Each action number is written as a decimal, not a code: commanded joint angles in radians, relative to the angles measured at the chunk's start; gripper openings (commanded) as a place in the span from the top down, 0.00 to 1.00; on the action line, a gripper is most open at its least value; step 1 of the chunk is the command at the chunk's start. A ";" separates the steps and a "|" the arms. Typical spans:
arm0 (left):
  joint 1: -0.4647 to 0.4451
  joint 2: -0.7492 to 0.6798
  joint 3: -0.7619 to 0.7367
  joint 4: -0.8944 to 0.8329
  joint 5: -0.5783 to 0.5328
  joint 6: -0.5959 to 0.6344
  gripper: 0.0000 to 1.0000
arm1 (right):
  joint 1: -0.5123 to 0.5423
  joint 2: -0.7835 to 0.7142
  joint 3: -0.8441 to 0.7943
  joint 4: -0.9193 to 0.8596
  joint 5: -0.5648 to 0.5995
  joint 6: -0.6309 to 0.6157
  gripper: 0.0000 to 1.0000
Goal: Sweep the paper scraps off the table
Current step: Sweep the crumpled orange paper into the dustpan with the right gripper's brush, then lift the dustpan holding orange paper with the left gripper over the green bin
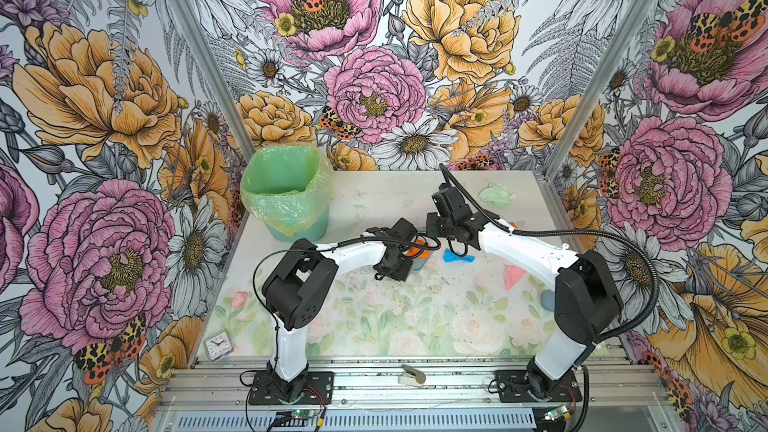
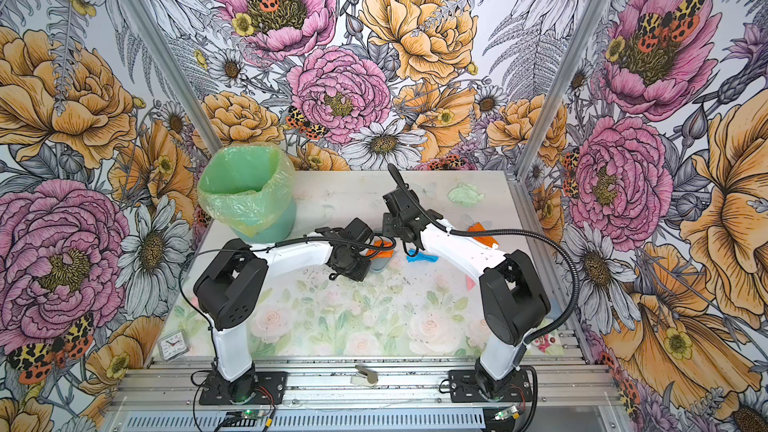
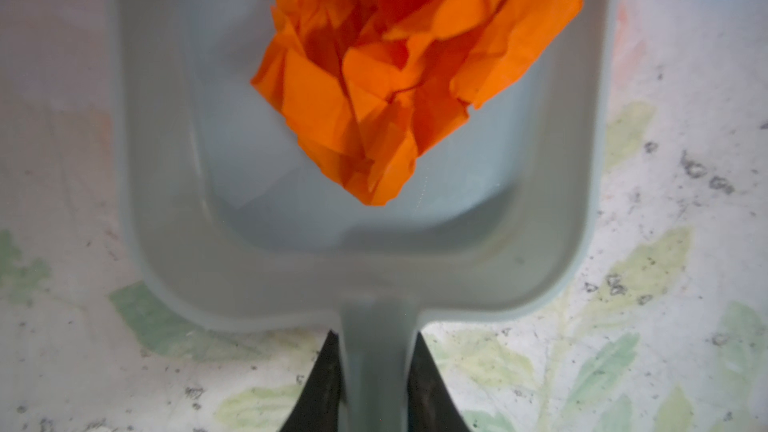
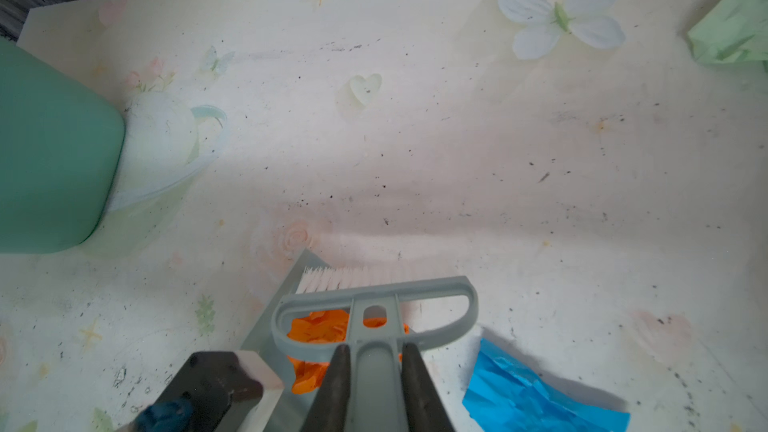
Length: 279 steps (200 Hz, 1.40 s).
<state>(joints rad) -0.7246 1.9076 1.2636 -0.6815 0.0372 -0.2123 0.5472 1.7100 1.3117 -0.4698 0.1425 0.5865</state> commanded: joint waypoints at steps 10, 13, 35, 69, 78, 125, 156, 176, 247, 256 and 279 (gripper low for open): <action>-0.011 -0.067 -0.029 0.066 -0.046 -0.019 0.95 | -0.066 -0.087 0.006 0.008 0.039 0.008 1.00; -0.011 -0.072 -0.031 0.070 -0.049 -0.019 0.95 | -0.073 -0.094 0.005 0.008 0.040 0.007 1.00; -0.010 -0.124 -0.041 0.080 -0.079 -0.020 0.95 | -0.117 -0.153 -0.003 0.006 0.043 -0.020 1.00; -0.010 -0.163 -0.039 0.080 -0.104 -0.018 0.94 | -0.174 -0.242 -0.032 0.003 0.064 -0.041 1.00; -0.010 -0.175 -0.038 0.080 -0.109 -0.016 0.94 | -0.188 -0.264 -0.042 0.002 0.065 -0.041 1.00; -0.007 -0.231 0.007 0.020 -0.131 0.008 0.93 | -0.239 -0.340 -0.105 0.002 0.071 -0.041 1.00; 0.007 -0.261 0.075 -0.062 -0.147 0.033 0.93 | -0.253 -0.345 -0.130 0.002 0.053 -0.036 1.00; 0.027 -0.285 0.115 -0.101 -0.151 0.043 0.93 | -0.257 -0.336 -0.138 0.002 0.046 -0.030 1.00; 0.150 -0.379 0.264 -0.199 -0.129 0.085 0.92 | -0.257 -0.301 -0.141 0.002 0.017 -0.028 1.00; 0.183 -0.390 0.280 -0.204 -0.100 0.082 0.92 | -0.256 -0.300 -0.143 0.003 0.012 -0.027 1.00; 0.266 -0.416 0.311 -0.204 -0.024 0.074 0.92 | -0.256 -0.295 -0.148 0.003 0.006 -0.024 1.00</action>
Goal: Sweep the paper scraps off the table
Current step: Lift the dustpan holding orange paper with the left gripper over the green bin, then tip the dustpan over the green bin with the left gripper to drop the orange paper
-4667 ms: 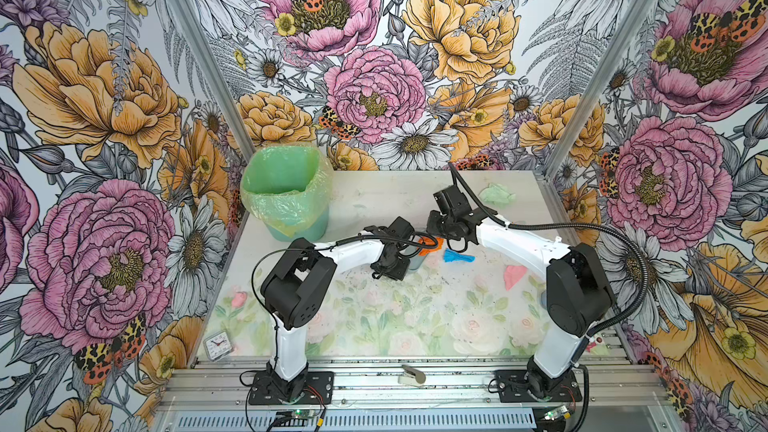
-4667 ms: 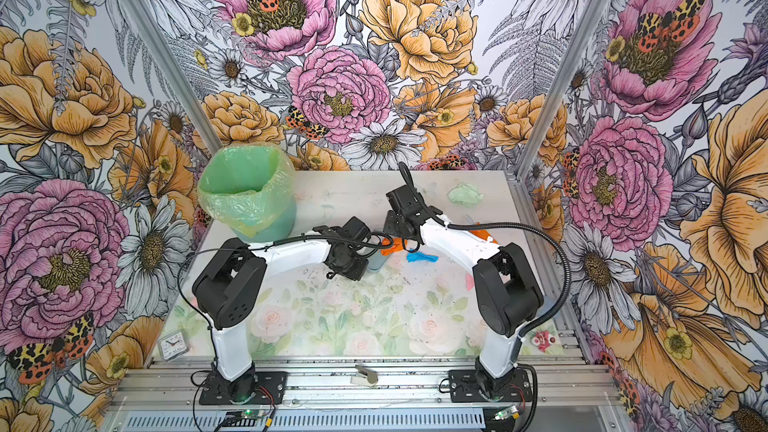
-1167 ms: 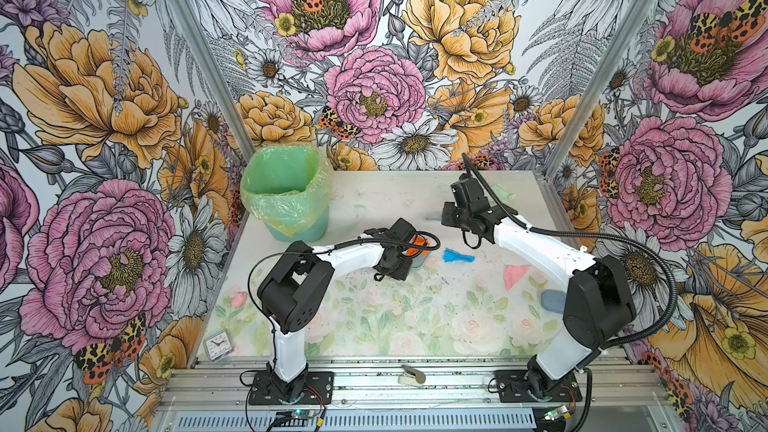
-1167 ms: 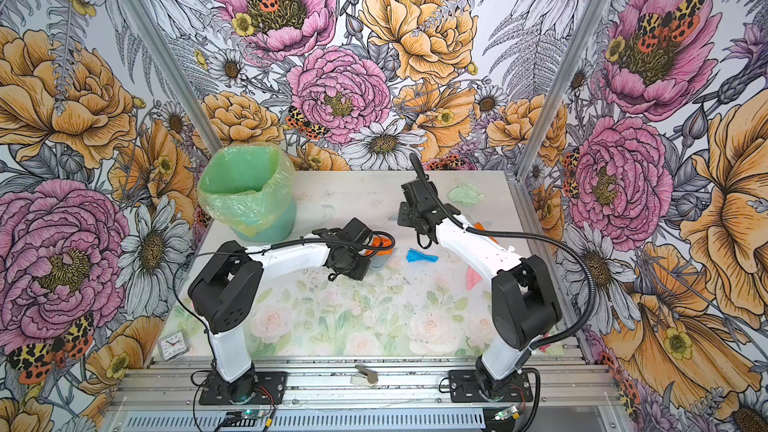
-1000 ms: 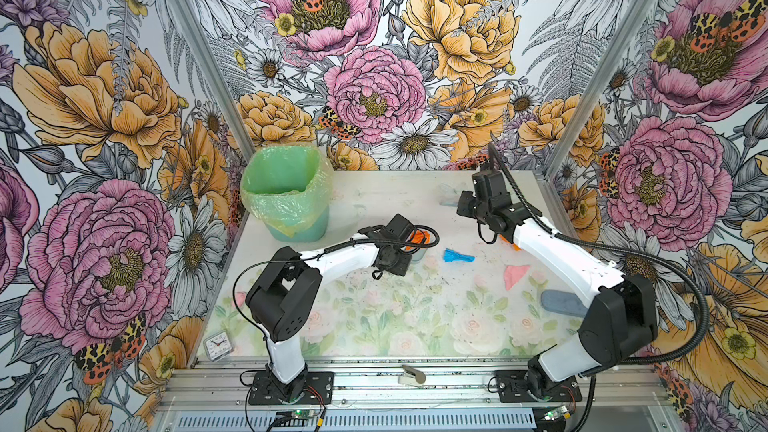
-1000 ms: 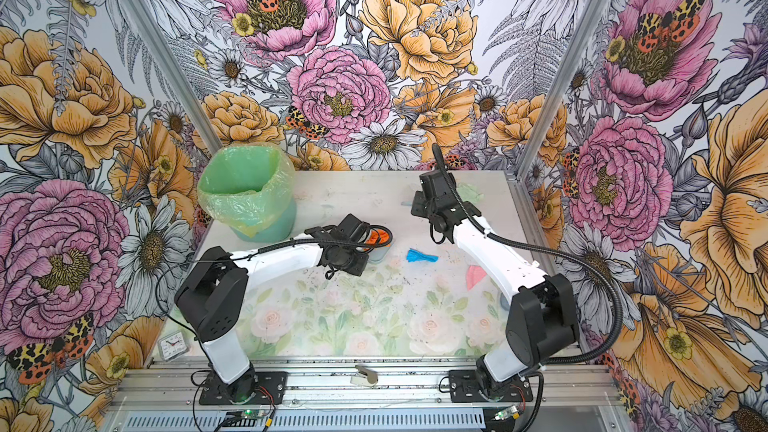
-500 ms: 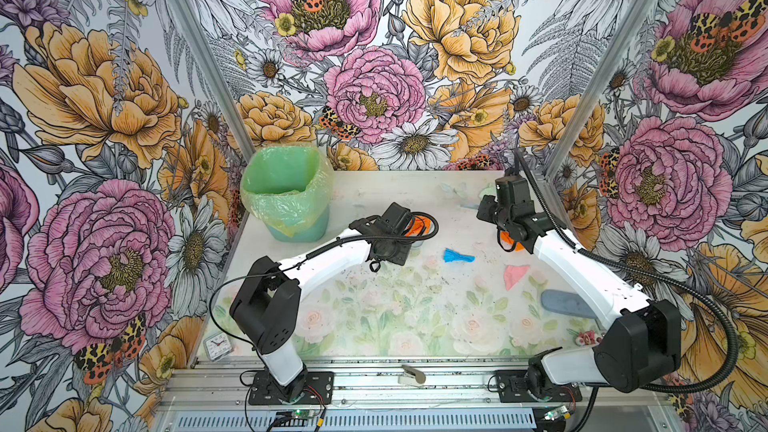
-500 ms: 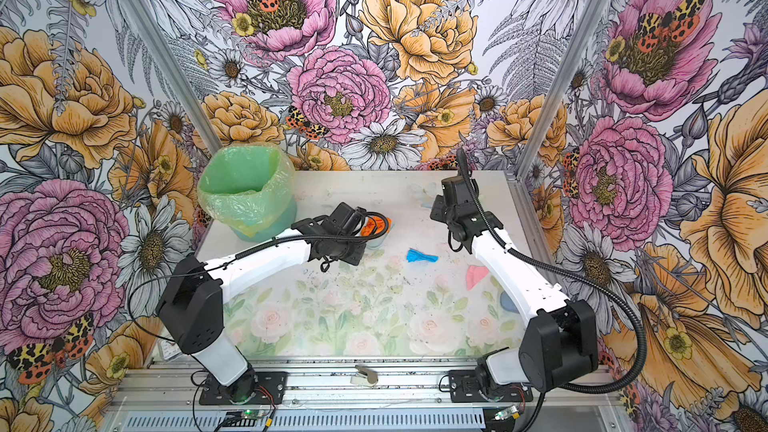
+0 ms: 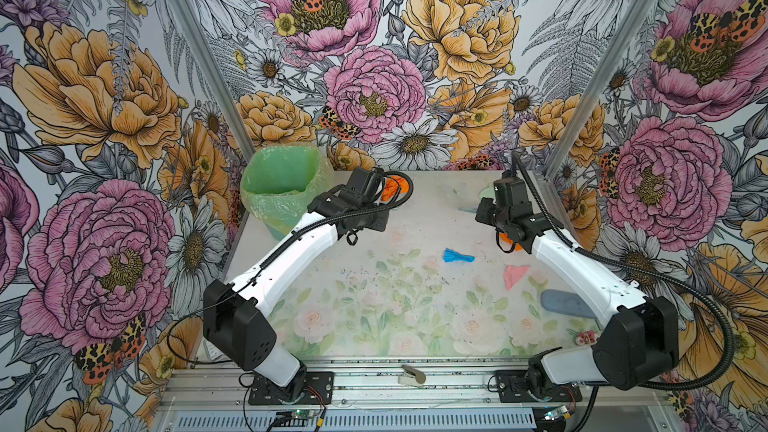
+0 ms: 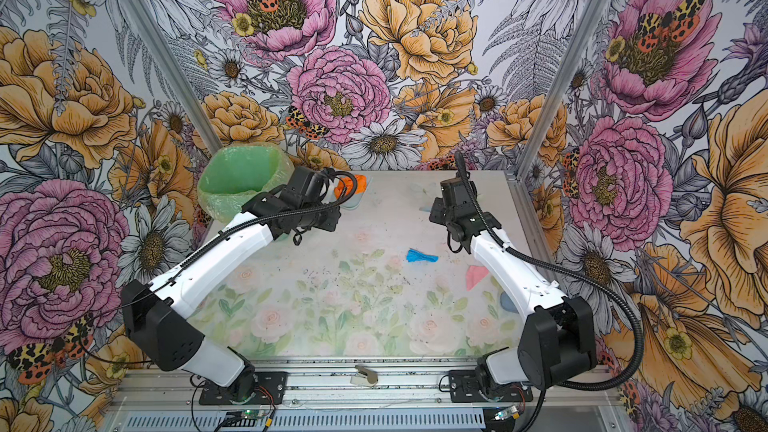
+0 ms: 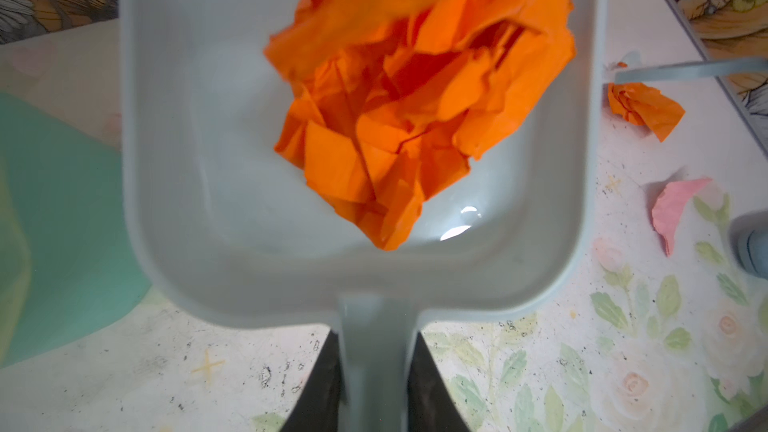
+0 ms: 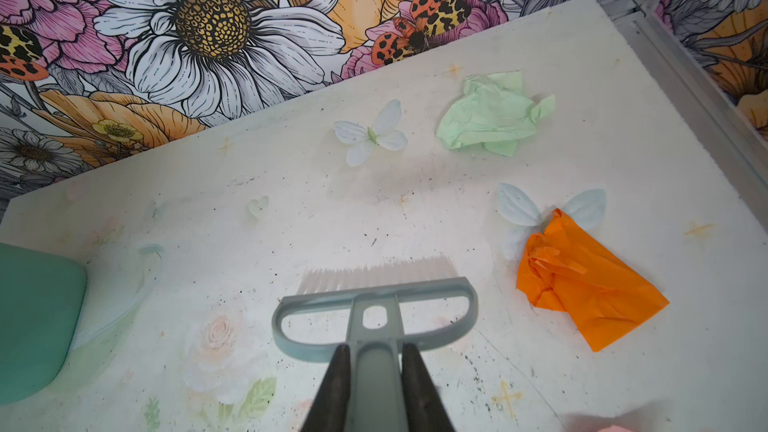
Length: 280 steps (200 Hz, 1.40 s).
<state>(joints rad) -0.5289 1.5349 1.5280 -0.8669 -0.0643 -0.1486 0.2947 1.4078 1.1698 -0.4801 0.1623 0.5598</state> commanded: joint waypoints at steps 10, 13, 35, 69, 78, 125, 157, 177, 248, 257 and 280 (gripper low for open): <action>0.105 -0.054 0.060 -0.018 0.112 0.006 0.92 | -0.005 0.008 -0.007 0.014 -0.015 0.002 1.00; 0.116 -0.057 0.063 -0.018 0.120 0.005 0.92 | -0.005 0.008 -0.008 0.014 -0.016 0.002 1.00; 0.194 -0.069 0.081 -0.018 0.196 -0.010 0.92 | -0.004 0.012 -0.009 0.014 -0.020 0.003 1.00; 0.307 -0.074 0.095 -0.017 0.308 -0.045 0.92 | -0.005 0.020 -0.006 0.014 -0.026 0.004 1.00; 0.337 -0.074 0.094 -0.014 0.337 -0.053 0.92 | -0.005 0.022 -0.005 0.013 -0.027 0.005 1.00; 0.483 -0.071 0.065 0.028 0.523 -0.107 0.93 | -0.003 0.030 0.002 0.014 -0.044 0.008 1.00; 0.568 -0.085 0.000 0.130 0.690 -0.196 0.93 | -0.004 0.027 -0.002 0.014 -0.047 0.012 1.00; 0.611 -0.091 -0.039 0.207 0.775 -0.257 0.93 | -0.004 0.024 -0.004 0.013 -0.046 0.012 1.00; 0.702 -0.084 -0.111 0.399 0.951 -0.428 0.93 | -0.004 0.019 -0.007 0.012 -0.044 0.014 1.00; 0.708 -0.086 -0.114 0.409 0.955 -0.442 0.93 | -0.005 0.021 -0.007 0.012 -0.045 0.014 1.00; 0.737 -0.091 -0.171 0.571 1.027 -0.589 0.92 | -0.004 0.022 -0.007 0.012 -0.047 0.015 1.00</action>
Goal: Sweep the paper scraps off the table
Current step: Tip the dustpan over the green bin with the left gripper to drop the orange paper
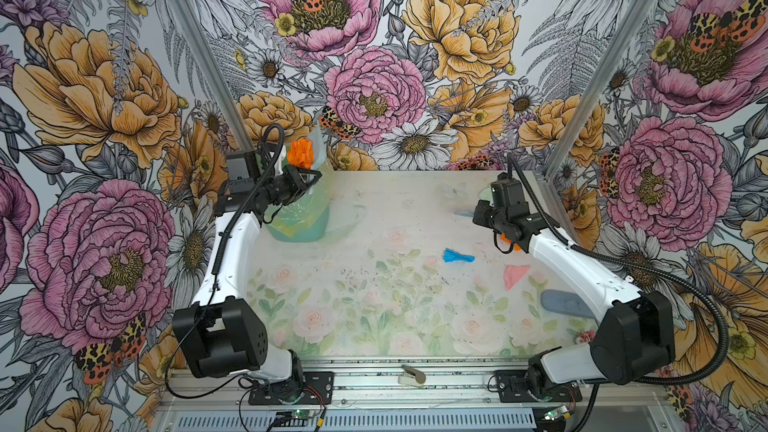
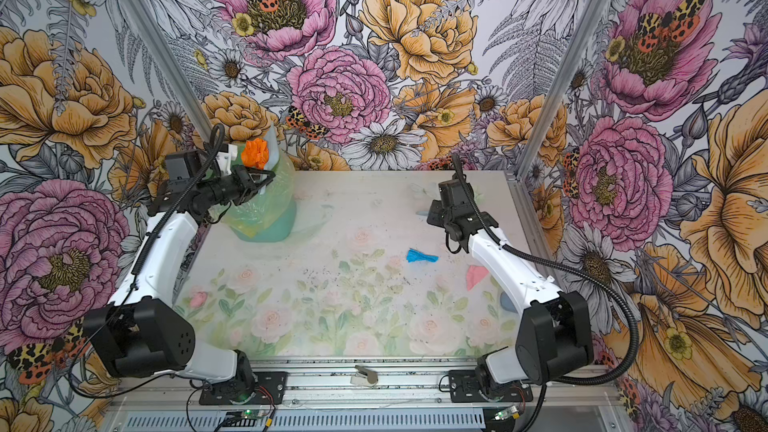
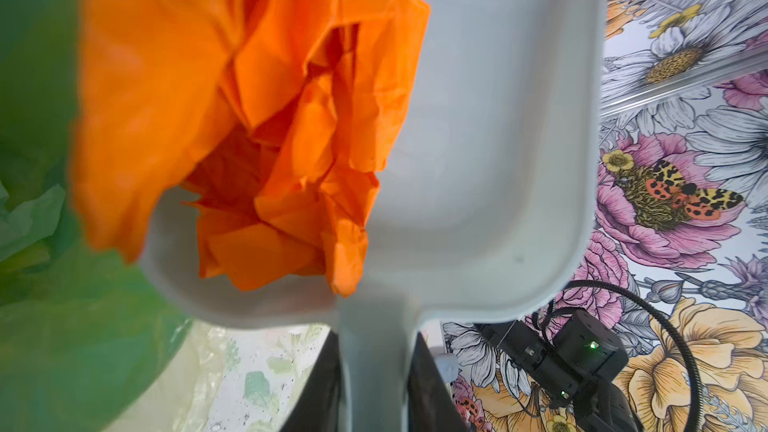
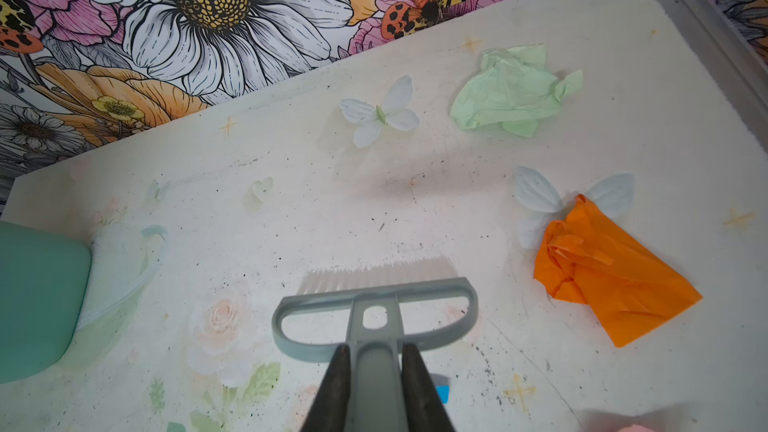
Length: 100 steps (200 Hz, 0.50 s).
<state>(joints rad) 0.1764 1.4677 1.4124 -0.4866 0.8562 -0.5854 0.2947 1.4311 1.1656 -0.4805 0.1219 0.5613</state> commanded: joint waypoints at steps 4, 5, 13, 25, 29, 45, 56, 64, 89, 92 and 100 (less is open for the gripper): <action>0.039 -0.025 -0.074 0.239 0.120 -0.191 0.92 | -0.003 -0.001 -0.003 0.013 -0.007 0.013 1.00; 0.040 -0.025 -0.079 0.251 0.124 -0.201 0.92 | -0.003 -0.001 -0.003 0.013 -0.006 0.012 1.00; 0.051 -0.027 -0.111 0.344 0.148 -0.276 0.92 | -0.004 -0.001 -0.003 0.013 -0.007 0.012 1.00; 0.062 -0.026 -0.140 0.430 0.172 -0.344 0.92 | -0.004 -0.001 -0.003 0.013 -0.006 0.011 1.00; 0.063 -0.024 -0.143 0.443 0.178 -0.355 0.92 | -0.005 -0.001 -0.004 0.013 -0.006 0.011 1.00; 0.066 -0.030 -0.150 0.454 0.180 -0.364 0.92 | -0.005 -0.001 -0.004 0.013 -0.006 0.010 1.00; 0.066 -0.033 -0.151 0.460 0.185 -0.371 0.92 | -0.004 -0.001 -0.006 0.013 -0.005 0.011 1.00; 0.067 -0.038 -0.153 0.473 0.186 -0.382 0.92 | -0.004 0.000 -0.006 0.013 -0.005 0.008 1.00; 0.071 -0.041 -0.180 0.570 0.197 -0.474 0.92 | -0.004 0.004 -0.004 0.013 -0.008 0.008 1.00; 0.072 -0.040 -0.186 0.590 0.197 -0.489 0.92 | -0.004 0.003 -0.005 0.013 -0.010 0.006 1.00; 0.076 -0.038 -0.204 0.648 0.199 -0.539 0.92 | -0.004 0.003 -0.005 0.013 -0.009 0.005 1.00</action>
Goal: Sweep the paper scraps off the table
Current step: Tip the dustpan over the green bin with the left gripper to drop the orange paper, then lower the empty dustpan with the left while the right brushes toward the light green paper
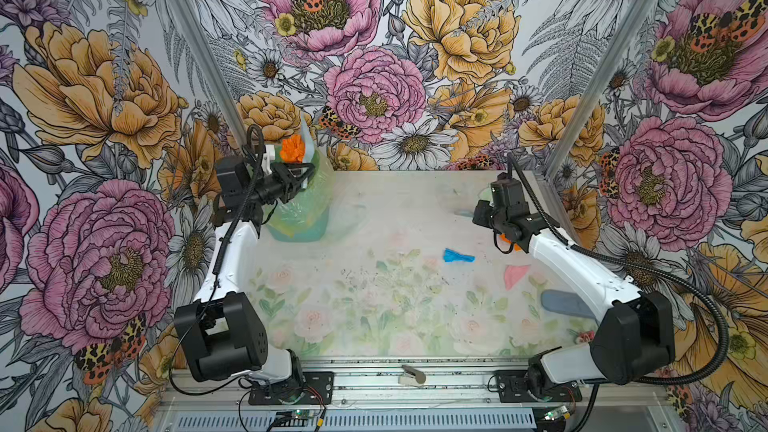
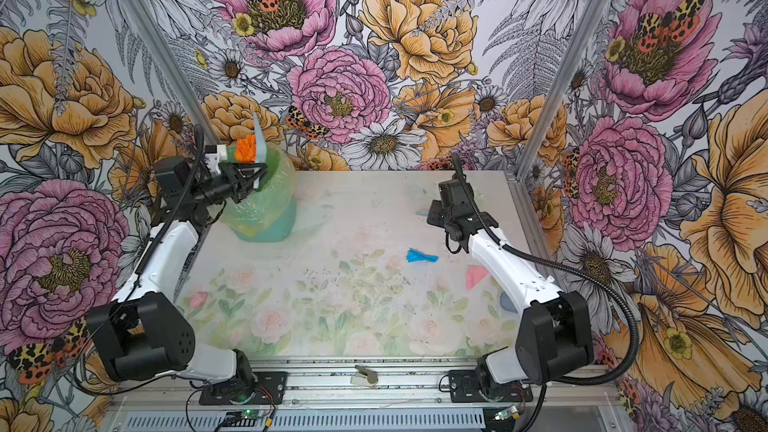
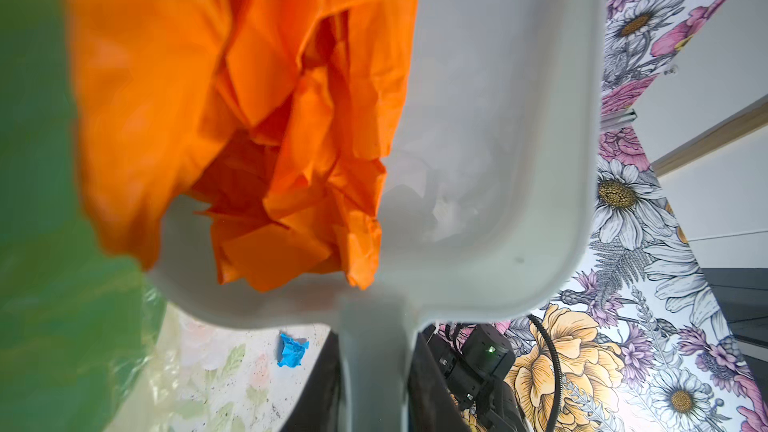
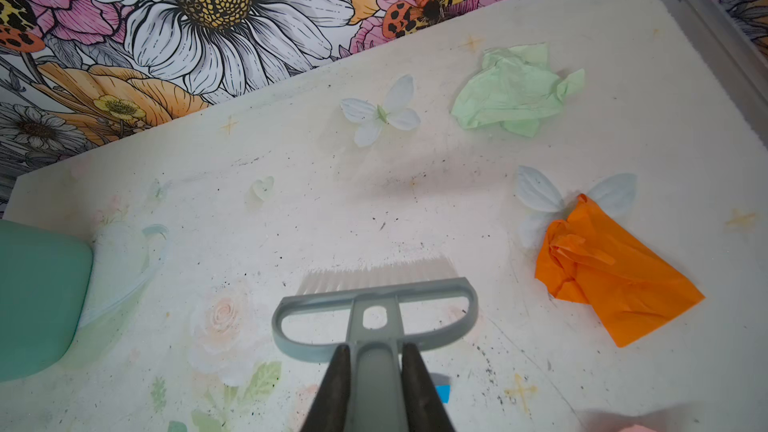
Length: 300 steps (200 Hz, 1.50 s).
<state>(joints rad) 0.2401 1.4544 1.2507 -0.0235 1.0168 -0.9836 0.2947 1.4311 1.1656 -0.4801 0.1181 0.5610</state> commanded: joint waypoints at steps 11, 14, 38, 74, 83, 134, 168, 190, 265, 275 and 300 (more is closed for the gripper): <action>0.016 -0.020 -0.066 0.263 0.044 -0.209 0.92 | -0.004 0.002 -0.007 0.012 -0.005 0.004 1.00; 0.016 -0.018 -0.074 0.282 0.044 -0.229 0.92 | -0.004 0.001 -0.008 0.012 -0.003 0.004 1.00; 0.015 0.000 -0.145 0.555 0.038 -0.455 0.92 | -0.004 -0.001 -0.012 0.012 -0.001 0.002 1.00; 0.017 0.046 -0.214 0.892 0.009 -0.730 0.93 | -0.004 0.002 -0.014 0.013 0.000 -0.003 1.00; 0.017 0.059 -0.226 0.953 0.001 -0.778 0.93 | -0.004 0.003 -0.014 0.014 0.000 -0.004 1.00; 0.018 0.124 -0.265 1.204 -0.027 -0.967 0.92 | -0.004 0.011 -0.004 0.014 -0.005 -0.010 1.00; 0.020 0.108 -0.261 1.153 -0.017 -0.924 0.92 | -0.004 0.014 -0.001 0.014 -0.006 -0.012 1.00; 0.019 0.066 -0.256 1.010 -0.002 -0.808 0.91 | -0.004 0.016 0.008 0.012 0.000 -0.022 1.00; -0.007 -0.091 -0.178 0.327 -0.034 -0.273 0.92 | -0.009 0.044 0.090 0.012 0.048 -0.070 1.00; -0.021 -0.103 -0.165 0.256 -0.054 -0.214 0.92 | -0.008 0.053 0.105 0.012 0.063 -0.079 1.00; -0.078 -0.138 -0.107 -0.003 -0.151 0.010 0.92 | -0.021 0.077 0.139 0.013 0.108 -0.090 1.00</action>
<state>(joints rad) 0.2142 1.3571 1.0782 0.2951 0.9707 -1.2663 0.2878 1.4837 1.2510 -0.4797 0.1612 0.5011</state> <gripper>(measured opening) 0.212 0.201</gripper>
